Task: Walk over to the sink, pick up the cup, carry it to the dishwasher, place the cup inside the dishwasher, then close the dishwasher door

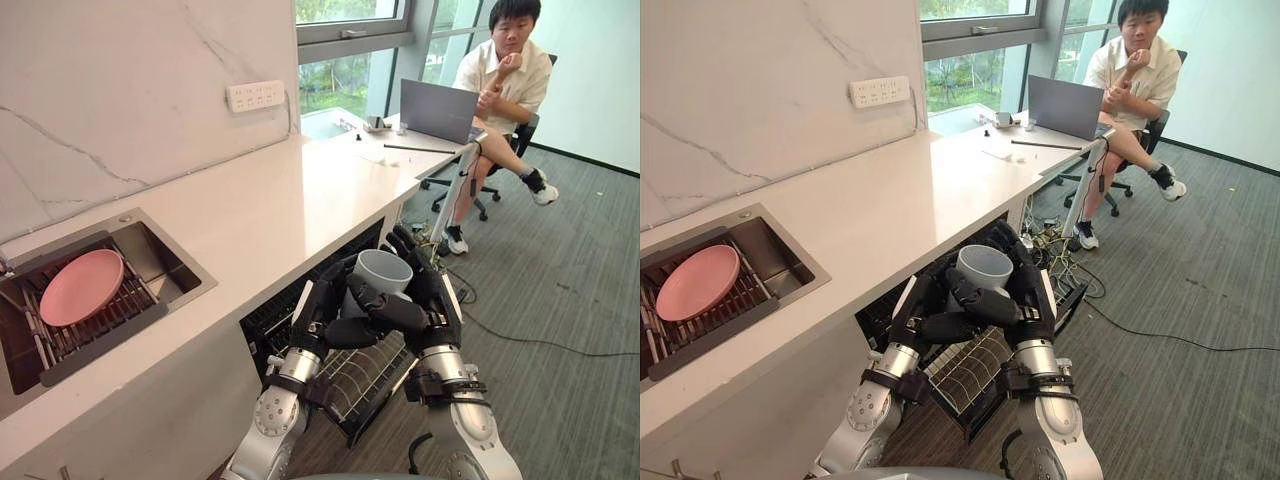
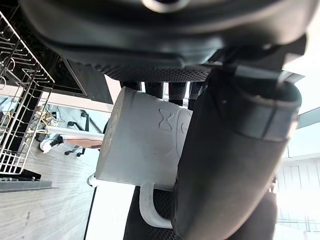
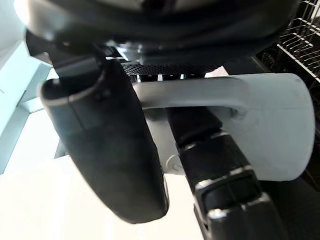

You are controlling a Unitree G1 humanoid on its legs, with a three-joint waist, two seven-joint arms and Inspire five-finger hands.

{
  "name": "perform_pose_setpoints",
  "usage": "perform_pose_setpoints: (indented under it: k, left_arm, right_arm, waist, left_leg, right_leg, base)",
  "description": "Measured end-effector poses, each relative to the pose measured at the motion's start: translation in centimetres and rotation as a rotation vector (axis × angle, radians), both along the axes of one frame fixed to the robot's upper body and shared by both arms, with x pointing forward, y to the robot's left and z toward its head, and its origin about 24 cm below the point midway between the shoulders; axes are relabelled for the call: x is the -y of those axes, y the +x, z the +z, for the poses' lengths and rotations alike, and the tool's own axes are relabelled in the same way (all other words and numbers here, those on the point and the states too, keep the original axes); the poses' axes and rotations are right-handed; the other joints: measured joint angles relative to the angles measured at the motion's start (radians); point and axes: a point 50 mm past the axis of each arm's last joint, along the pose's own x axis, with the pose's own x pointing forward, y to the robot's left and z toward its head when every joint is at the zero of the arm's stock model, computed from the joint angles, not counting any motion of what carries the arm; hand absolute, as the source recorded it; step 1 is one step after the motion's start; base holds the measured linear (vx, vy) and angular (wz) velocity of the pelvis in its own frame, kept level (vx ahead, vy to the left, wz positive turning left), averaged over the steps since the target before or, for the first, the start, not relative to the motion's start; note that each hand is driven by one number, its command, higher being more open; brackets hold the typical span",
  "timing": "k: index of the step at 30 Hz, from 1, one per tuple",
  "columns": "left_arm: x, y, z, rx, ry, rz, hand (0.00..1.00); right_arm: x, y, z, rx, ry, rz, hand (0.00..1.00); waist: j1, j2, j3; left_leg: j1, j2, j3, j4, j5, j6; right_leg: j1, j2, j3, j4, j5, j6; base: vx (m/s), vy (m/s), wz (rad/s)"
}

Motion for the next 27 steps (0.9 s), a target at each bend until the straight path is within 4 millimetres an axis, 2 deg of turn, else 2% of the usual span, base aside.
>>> perform_pose_setpoints:
  k: [9,16,17,27]
  left_arm:
    - [-0.1,-0.1,-0.2,0.027,0.119,0.003,0.30]
    - [0.1,-0.2,0.4,0.069,0.144,0.021,0.30]
    - [0.1,-0.2,0.6,0.076,0.140,0.025,0.90]
    - [0.2,-0.3,2.3,0.136,0.095,0.061,0.90]
  right_arm:
    - [0.3,0.1,-1.4,-0.071,-0.012,-0.017,0.30]
    - [0.4,0.1,-1.1,-0.037,0.012,-0.025,0.30]
    - [0.4,0.1,-1.0,-0.025,0.014,-0.025,0.30]
    - [0.3,0.2,0.3,0.090,0.013,-0.025,0.30]
  waist:
    - [0.000,-0.001,-0.006]
    - [0.001,-0.003,-0.016]
    - [0.001,-0.003,-0.016]
    - [0.011,-0.010,-0.016]
  left_leg:
    - [-0.005,-0.001,-0.009,0.001,0.000,0.000]
    - [-0.008,-0.001,-0.018,0.003,0.000,-0.001]
    - [-0.008,-0.001,-0.019,0.004,0.000,-0.001]
    - [-0.016,0.002,-0.028,0.011,0.000,-0.001]
  right_leg:
    - [0.001,-0.002,-0.009,0.000,0.000,0.000]
    - [0.004,-0.004,-0.018,0.000,0.000,0.000]
    - [0.004,-0.004,-0.019,0.000,0.000,0.000]
    - [0.004,-0.002,-0.029,-0.001,0.000,0.000]
  base:
    - [-0.01,-0.004,0.02]
    - [-0.01,-0.008,0.03]
    - [-0.02,-0.013,0.03]
    - [-0.01,-0.004,0.01]
